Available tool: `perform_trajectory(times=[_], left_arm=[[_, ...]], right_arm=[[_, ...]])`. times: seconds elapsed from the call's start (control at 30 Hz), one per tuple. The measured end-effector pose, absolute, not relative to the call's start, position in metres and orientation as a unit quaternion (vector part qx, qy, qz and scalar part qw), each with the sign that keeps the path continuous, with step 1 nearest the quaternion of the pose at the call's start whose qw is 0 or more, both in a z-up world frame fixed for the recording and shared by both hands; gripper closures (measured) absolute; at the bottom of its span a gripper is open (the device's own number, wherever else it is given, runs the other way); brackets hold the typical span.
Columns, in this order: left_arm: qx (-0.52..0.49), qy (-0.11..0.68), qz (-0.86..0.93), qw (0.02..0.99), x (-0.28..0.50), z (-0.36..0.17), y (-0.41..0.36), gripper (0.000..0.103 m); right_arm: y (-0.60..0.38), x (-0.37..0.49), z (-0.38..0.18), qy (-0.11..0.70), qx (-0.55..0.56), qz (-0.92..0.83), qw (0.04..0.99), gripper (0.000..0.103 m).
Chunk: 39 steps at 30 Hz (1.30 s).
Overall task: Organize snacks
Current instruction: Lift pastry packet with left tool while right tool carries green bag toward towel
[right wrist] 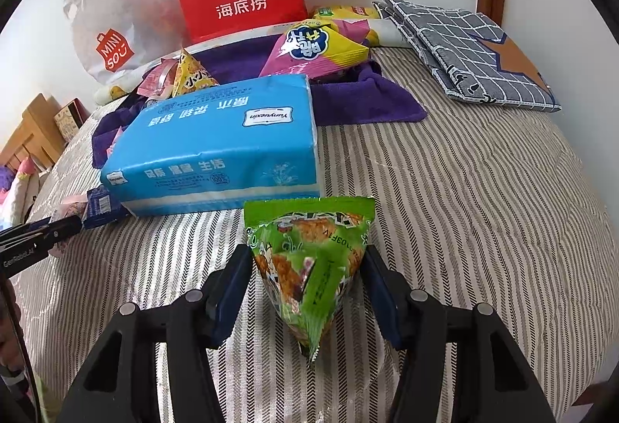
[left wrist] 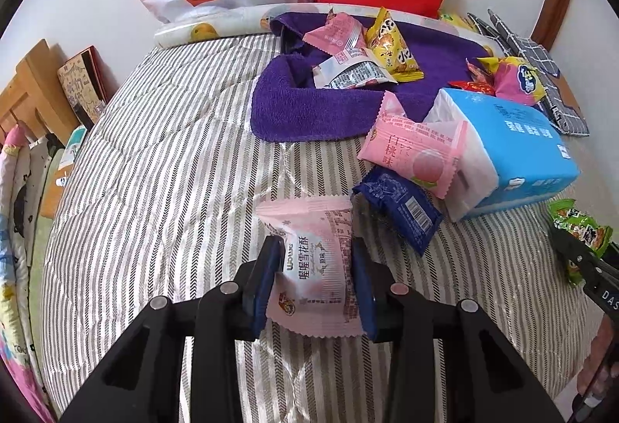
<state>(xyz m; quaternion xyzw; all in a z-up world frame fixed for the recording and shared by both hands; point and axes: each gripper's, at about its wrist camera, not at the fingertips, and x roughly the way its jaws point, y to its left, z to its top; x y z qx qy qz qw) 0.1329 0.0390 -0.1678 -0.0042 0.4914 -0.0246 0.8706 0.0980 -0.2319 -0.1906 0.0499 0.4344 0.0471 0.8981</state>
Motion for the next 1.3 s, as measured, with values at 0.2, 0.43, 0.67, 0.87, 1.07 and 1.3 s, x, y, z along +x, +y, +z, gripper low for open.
perform_trajectory(times=[0.2, 0.43, 0.67, 0.87, 1.07, 1.3], left_arm=[[-0.014, 0.490, -0.032, 0.871, 0.125, -0.161, 0.041, 0.066], [-0.051, 0.485, -0.053, 0.872, 0.118, -0.146, 0.052, 0.066], [-0.059, 0.468, -0.060, 0.879, 0.112, -0.127, 0.055, 0.066], [-0.059, 0.456, -0.073, 0.885, 0.107, -0.110, 0.048, 0.066], [-0.054, 0.444, -0.090, 0.890, 0.104, -0.092, 0.035, 0.066], [-0.054, 0.429, -0.109, 0.895, 0.103, -0.072, 0.018, 0.066]], right_arm=[[-0.229, 0.093, -0.186, 0.429, 0.049, 0.050, 0.900, 0.048], [-0.227, 0.088, -0.178, 0.425, 0.048, 0.050, 0.902, 0.049], [-0.224, 0.082, -0.165, 0.411, 0.047, 0.052, 0.909, 0.050], [-0.226, 0.075, -0.148, 0.397, 0.043, 0.052, 0.916, 0.050], [-0.232, 0.070, -0.130, 0.380, 0.042, 0.046, 0.923, 0.050], [-0.239, 0.069, -0.108, 0.363, 0.045, 0.036, 0.930, 0.050]])
